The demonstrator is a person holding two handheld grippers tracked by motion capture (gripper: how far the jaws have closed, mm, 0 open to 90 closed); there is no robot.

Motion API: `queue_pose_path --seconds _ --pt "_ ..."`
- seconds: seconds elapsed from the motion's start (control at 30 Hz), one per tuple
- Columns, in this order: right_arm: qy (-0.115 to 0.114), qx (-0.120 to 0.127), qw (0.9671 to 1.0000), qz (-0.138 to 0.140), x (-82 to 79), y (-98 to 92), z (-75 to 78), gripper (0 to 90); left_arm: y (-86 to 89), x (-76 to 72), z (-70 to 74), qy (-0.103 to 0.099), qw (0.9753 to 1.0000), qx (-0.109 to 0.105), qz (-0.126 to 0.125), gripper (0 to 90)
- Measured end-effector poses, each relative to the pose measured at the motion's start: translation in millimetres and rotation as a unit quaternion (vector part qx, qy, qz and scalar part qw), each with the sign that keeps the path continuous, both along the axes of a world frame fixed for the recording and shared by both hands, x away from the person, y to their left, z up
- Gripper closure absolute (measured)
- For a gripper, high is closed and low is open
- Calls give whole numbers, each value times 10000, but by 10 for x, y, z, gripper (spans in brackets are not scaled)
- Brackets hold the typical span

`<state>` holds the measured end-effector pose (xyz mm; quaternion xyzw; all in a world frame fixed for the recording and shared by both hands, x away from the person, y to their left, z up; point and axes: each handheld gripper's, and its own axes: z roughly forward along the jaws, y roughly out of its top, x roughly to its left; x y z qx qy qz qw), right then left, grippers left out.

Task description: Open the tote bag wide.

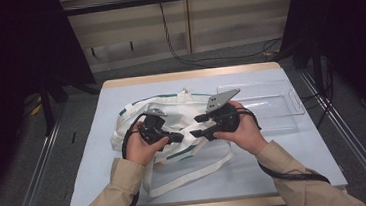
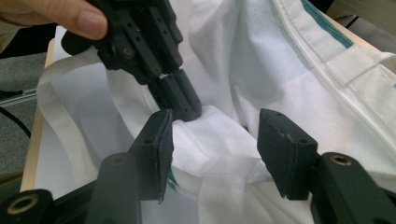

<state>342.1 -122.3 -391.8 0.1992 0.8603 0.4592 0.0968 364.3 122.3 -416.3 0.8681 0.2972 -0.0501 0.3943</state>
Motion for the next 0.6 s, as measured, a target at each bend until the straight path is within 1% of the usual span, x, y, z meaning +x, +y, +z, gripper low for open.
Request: queue_pose_path --seconds 0.03,0.1,0.13,0.17,0.2,0.27,0.3,0.33,0.37,0.4,0.43,0.47,0.5,0.53,0.57,0.6 --pt "34 -11 10000 -39 10 3 -17 435 -2 -9 -11 -27 10000 8 8 858" --pt "50 -69 9999 -54 18 13 -58 378 10 -16 -21 -10 10000 21 8 859" --pt "71 -162 9998 -52 17 26 -85 362 12 -16 -26 4 10000 -35 8 859" --pt "94 -218 9997 -96 9 37 -101 350 12 -16 -26 4 10000 -35 8 859" --pt "94 -218 9997 -96 9 37 -101 350 15 -16 -23 31 10000 -16 -10 859" --pt "114 -29 9999 -110 1 62 -84 320 7 -25 -24 14 10000 -2 -16 860" --pt "18 -99 9998 -159 8 94 -37 302 -2 -32 -30 -18 10000 50 -20 861" --pt "18 -99 9998 -159 8 94 -37 302 -2 -32 -30 -18 10000 50 -20 861" --pt "-49 -186 9997 -147 15 110 -25 294 -7 -39 -36 -7 10000 71 -56 861" --pt "-11 -328 9994 -104 40 132 -38 298 -9 -53 -52 -20 10000 3 -28 862" --pt "-11 -328 9994 -104 40 132 -38 298 -9 -53 -52 -20 10000 3 -28 863" --pt "17 -377 9992 -91 43 136 -54 298 -1 -53 -51 -13 9999 67 -88 863" --pt "-35 -524 9986 -116 42 143 -110 299 -7 -65 -67 36 9999 41 -96 863" --pt "-74 -636 9979 -107 47 141 -142 292 -7 -65 -67 36 9999 41 -96 866" --pt "-74 -636 9979 -107 47 141 -142 292 -13 -74 -73 49 10000 35 -78 866" --pt "-42 -652 9978 -117 48 139 -176 289 -14 -77 -79 20 9999 57 -98 866"
